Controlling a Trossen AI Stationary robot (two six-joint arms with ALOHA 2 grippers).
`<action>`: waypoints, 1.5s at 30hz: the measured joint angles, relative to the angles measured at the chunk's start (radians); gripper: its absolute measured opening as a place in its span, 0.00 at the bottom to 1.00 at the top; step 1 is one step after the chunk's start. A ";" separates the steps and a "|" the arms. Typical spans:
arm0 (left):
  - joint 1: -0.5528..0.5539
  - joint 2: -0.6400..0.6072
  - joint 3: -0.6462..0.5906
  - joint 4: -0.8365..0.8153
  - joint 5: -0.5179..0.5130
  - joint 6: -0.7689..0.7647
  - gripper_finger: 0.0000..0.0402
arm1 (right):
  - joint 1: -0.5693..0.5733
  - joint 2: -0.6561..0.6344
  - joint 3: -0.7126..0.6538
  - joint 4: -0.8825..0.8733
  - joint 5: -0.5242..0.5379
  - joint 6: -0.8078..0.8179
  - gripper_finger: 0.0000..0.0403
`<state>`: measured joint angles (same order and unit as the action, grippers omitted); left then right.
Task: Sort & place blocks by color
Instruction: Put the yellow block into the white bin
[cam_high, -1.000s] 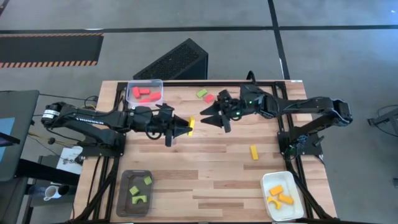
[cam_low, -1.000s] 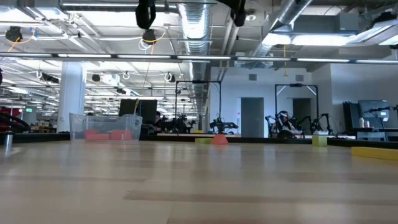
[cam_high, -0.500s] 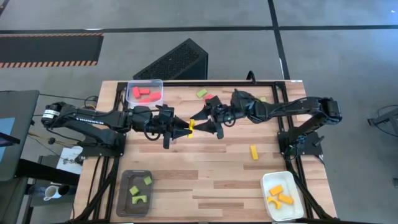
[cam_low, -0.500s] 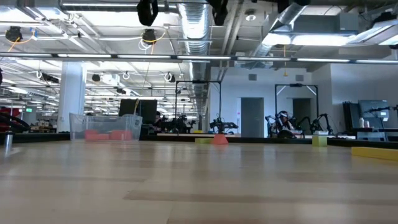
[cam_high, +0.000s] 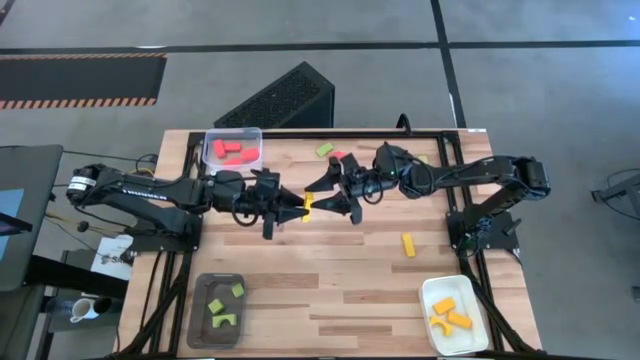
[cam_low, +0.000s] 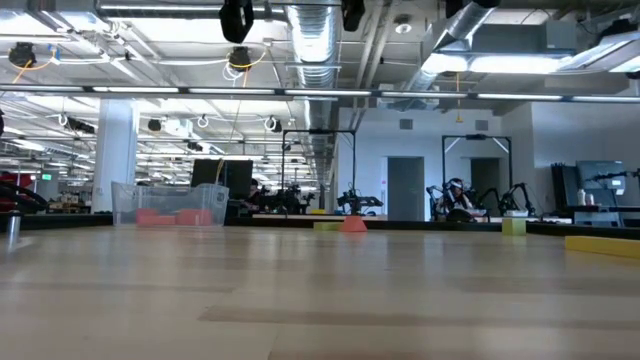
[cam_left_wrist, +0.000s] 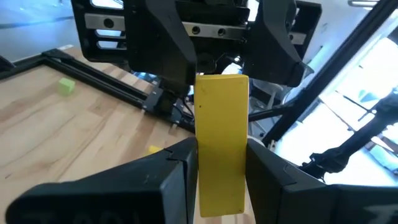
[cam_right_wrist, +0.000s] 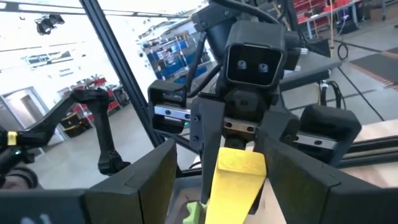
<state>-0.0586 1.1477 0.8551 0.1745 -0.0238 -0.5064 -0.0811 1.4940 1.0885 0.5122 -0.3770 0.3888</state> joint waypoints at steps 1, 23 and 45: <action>0.002 0.000 0.000 0.000 -0.003 0.000 0.19 | -0.001 0.000 0.000 -0.001 0.005 0.002 0.65; 0.018 0.000 0.000 0.000 -0.044 0.031 0.19 | -0.013 0.000 0.000 -0.055 0.057 0.055 0.62; 0.020 -0.001 0.000 -0.012 -0.088 -0.008 0.26 | -0.026 -0.007 0.000 -0.071 0.059 0.057 0.23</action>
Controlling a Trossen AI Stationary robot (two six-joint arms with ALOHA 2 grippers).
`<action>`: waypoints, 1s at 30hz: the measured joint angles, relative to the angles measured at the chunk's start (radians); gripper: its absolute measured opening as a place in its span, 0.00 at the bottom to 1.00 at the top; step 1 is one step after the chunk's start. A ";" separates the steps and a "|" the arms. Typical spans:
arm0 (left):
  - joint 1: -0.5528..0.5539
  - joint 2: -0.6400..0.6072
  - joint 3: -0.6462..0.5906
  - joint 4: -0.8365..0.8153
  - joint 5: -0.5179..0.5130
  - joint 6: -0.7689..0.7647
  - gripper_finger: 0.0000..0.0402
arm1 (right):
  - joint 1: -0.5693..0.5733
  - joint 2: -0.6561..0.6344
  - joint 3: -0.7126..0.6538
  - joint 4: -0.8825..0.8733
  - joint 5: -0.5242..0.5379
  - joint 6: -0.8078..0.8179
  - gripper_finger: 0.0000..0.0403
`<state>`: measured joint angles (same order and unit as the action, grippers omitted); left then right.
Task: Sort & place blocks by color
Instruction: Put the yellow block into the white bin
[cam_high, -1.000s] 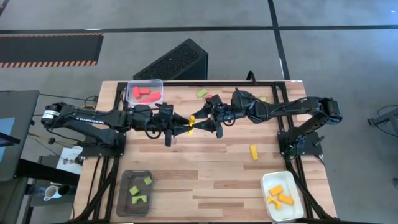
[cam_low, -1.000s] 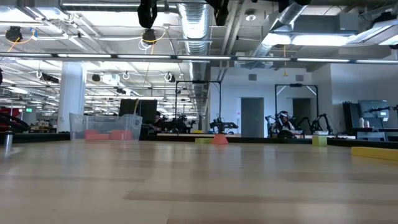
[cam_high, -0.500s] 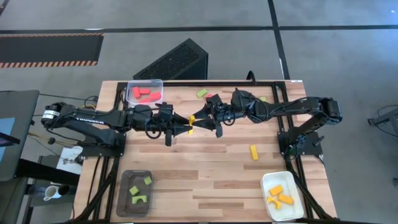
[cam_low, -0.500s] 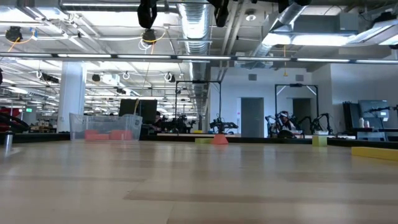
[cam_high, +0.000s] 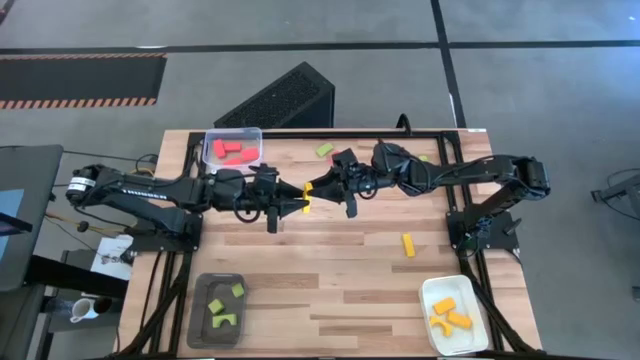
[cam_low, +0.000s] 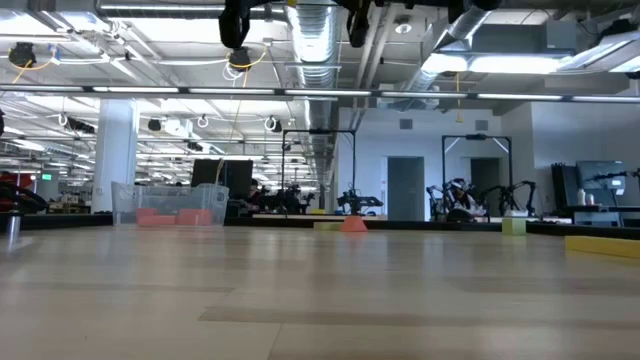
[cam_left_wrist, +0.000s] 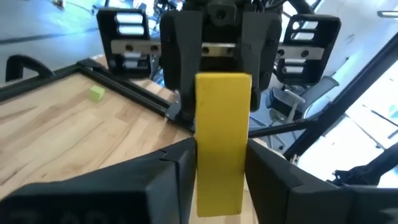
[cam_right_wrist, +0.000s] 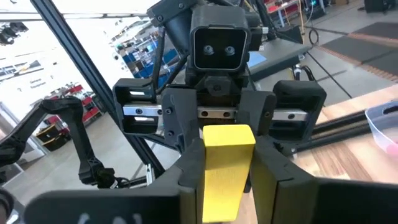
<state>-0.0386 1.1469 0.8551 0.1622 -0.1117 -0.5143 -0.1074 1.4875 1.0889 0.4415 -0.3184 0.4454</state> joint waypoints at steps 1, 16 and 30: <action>0.002 0.000 0.000 -0.012 0.009 -0.006 0.28 | -0.003 -0.008 0.000 -0.018 -0.011 0.007 0.24; 0.122 -0.104 0.000 -0.439 -0.043 0.004 0.60 | 0.118 -0.321 0.002 -0.861 -0.135 0.278 0.24; 0.261 -0.045 0.000 -0.418 0.066 0.141 0.61 | 0.804 -0.369 0.000 -1.230 0.162 1.169 0.24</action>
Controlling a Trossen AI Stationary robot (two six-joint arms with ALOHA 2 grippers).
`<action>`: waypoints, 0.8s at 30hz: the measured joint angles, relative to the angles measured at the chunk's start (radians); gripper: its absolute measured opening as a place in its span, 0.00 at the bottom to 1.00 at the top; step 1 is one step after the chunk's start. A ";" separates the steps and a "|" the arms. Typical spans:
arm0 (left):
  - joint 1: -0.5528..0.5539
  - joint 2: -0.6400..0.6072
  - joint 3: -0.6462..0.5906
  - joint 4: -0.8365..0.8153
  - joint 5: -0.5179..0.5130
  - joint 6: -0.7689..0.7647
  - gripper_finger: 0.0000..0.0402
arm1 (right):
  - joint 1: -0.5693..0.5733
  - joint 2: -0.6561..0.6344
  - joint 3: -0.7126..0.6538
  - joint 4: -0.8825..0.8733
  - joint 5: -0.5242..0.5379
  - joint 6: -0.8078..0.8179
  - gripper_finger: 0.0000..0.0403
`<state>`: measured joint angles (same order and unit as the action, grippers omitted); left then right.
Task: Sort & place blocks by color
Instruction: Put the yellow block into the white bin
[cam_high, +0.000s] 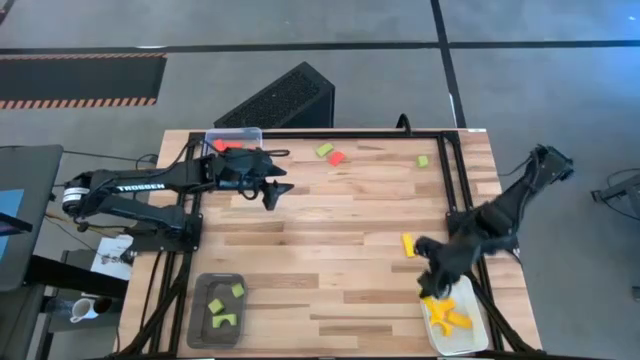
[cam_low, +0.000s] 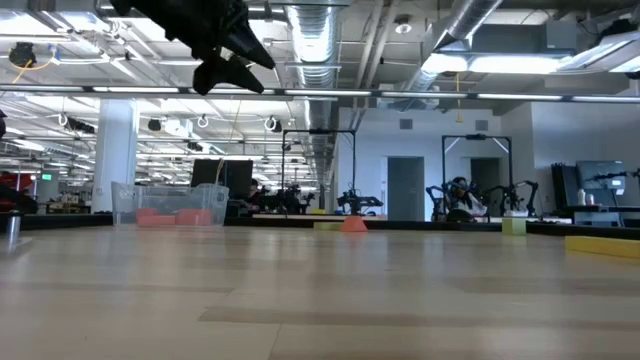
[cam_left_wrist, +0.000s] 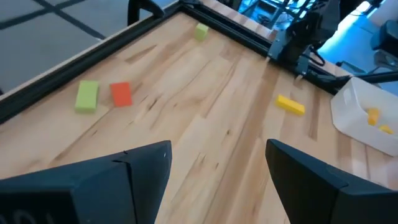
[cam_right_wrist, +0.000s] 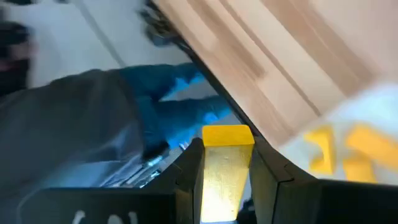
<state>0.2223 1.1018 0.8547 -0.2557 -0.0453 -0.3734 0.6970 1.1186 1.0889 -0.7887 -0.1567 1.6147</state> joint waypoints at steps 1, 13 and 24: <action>0.009 0.007 0.000 0.009 0.014 0.005 0.61 | 0.036 0.017 0.000 -0.014 0.009 0.047 0.24; 0.080 0.053 0.000 0.077 0.098 0.015 0.61 | 0.200 0.200 -0.010 -0.108 0.012 0.282 0.24; 0.102 0.052 0.000 0.097 0.135 0.012 0.61 | 0.190 0.241 -0.181 -0.019 -0.114 0.348 0.24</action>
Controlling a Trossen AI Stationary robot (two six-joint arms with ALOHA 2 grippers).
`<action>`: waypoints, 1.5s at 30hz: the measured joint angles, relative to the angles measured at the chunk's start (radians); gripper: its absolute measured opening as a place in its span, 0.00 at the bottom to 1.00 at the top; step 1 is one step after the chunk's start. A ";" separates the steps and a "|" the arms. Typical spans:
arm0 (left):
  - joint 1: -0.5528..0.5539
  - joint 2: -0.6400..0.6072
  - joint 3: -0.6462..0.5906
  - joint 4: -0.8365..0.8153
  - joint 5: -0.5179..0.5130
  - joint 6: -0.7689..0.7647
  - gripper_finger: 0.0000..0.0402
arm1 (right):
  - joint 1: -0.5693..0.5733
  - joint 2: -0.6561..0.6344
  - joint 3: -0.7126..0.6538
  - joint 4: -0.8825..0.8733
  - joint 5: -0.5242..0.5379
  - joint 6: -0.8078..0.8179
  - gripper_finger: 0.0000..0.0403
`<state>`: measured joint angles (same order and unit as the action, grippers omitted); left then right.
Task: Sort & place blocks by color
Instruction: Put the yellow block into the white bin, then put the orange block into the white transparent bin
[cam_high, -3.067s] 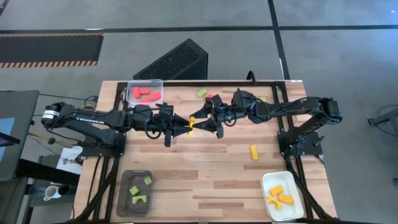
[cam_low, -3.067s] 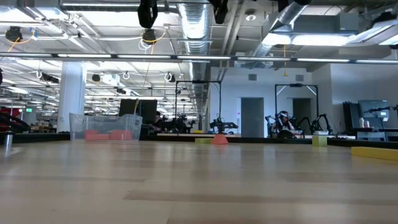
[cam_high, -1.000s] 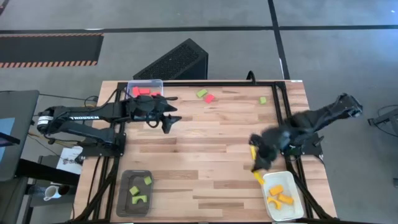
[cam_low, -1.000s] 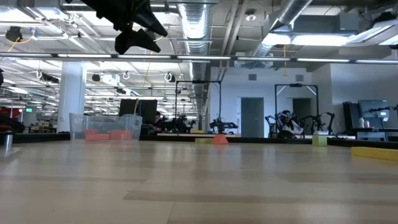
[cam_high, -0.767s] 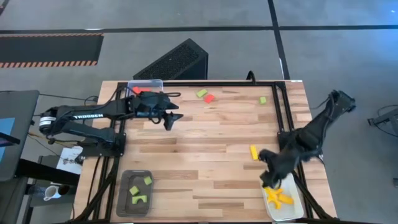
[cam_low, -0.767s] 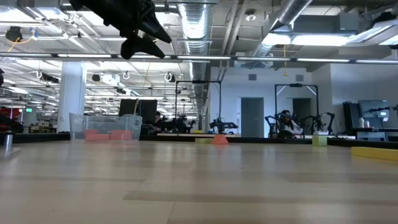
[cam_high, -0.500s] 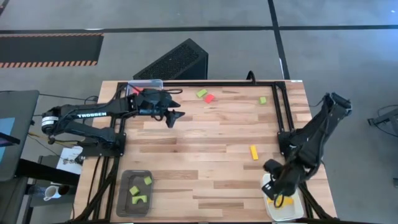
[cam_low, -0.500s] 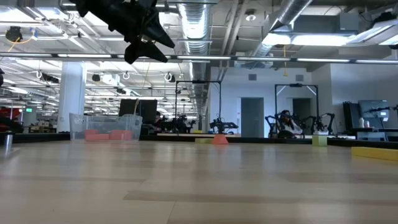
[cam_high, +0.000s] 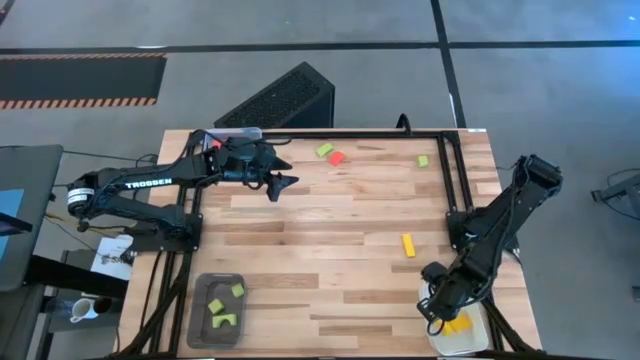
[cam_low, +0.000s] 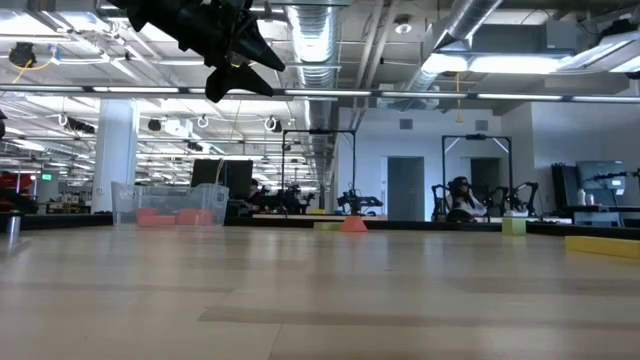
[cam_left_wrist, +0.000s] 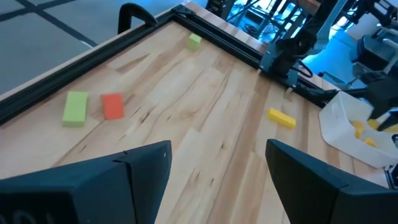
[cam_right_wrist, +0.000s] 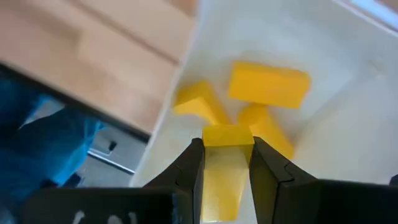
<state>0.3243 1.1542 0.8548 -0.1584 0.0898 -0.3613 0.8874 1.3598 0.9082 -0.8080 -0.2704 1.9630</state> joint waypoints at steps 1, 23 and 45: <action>0.000 0.000 0.000 -0.001 0.000 -0.005 0.61 | -0.004 0.000 -0.016 0.005 -0.017 0.002 0.24; 0.009 0.289 0.059 0.054 0.108 -0.095 0.61 | -0.087 -0.062 -0.040 0.004 -0.112 -0.152 0.63; 0.118 1.163 1.055 -0.517 -0.269 0.046 0.61 | -0.206 -0.333 -0.033 -0.010 0.402 -0.294 0.63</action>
<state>0.4424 2.3170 1.9097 -0.6753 -0.1793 -0.3157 0.6817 1.0266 0.8751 -0.8179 0.1321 1.6685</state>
